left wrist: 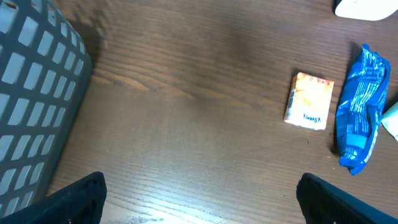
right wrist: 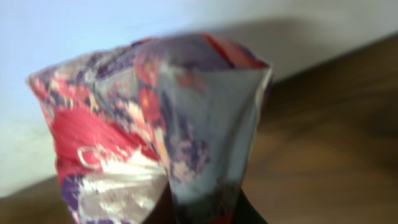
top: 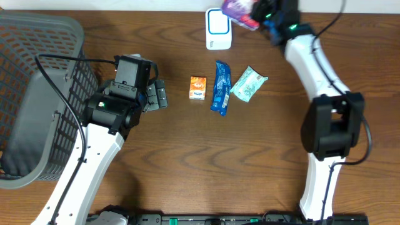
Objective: Scan the item barcode
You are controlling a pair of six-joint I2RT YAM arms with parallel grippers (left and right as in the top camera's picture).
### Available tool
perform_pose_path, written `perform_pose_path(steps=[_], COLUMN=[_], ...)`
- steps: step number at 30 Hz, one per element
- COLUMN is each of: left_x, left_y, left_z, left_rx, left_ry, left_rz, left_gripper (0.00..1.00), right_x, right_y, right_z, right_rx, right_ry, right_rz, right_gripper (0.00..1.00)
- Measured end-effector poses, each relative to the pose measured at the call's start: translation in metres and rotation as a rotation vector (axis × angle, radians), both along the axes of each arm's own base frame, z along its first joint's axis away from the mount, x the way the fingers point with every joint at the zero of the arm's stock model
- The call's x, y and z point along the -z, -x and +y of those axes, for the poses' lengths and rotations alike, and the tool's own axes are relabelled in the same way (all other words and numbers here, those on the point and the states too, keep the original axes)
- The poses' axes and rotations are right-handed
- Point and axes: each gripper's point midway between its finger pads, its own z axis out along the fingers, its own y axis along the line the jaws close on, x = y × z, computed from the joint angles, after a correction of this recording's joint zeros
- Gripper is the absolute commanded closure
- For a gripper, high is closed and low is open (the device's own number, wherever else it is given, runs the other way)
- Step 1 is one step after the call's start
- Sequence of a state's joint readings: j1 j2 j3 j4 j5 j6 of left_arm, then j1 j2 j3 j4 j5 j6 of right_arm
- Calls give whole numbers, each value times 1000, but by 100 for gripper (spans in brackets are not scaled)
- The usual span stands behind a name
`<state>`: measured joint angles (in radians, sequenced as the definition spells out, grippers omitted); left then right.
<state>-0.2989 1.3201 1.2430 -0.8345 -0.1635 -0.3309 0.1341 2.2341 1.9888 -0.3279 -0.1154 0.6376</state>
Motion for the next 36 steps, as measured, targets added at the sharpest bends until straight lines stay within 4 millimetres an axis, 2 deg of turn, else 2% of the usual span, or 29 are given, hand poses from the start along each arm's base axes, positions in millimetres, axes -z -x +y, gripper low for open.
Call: perform_pose_path(steps=[2,3,5,6,7,8,10,14,18,22,25,27,29,30,31,32,34,35,36], left_x=[0,0,0,0,0,0,0,0,0,0,0,0,0,0,0,0,0,0,0], left_y=[0,0,0,0,0,0,0,0,0,0,0,0,0,0,0,0,0,0,0], left_z=[0,0,0,0,0,0,0,0,0,0,0,0,0,0,0,0,0,0,0], left_rx=[0,0,0,0,0,0,0,0,0,0,0,0,0,0,0,0,0,0,0], left_ry=[0,0,0,0,0,0,0,0,0,0,0,0,0,0,0,0,0,0,0], left_rz=[0,0,0,-1,0,-1,0,0,-1,0,0,-1,0,-1,-1,-1,-1,-1,-1], left_gripper=[2,2,2,2,2,2,2,2,2,2,2,2,2,2,2,2,2,2,2], right_x=[-10,-13,-12,-8,-3,2,19,36,45,57,74,86,98,103,106,108,111,111,110], right_y=[1,4,13,19,28,35,64,119,169,203,221,226,225,223,220,217,216,216,216], right_z=[-33,-56,-94,-117,-150,-167,-224,-317,-387,-432,-455,-467,-476,-480,-484,-487,-487,-488,-488], right_rx=[41,73,130,167,223,253,365,543,667,756,818,850,867,869,870,870,855,852,846], right_ry=[17,25,34,37,44,47,64,128,184,170,120,69,8,-24,-50,-70,-108,-125,-140], right_rz=[36,65,122,158,201,233,347,490,583,619,619,591,542,507,471,441,415,406,400], right_gripper=[99,99,99,99,99,99,99,99,99,99,99,99,91,86,71,61,18,7,4])
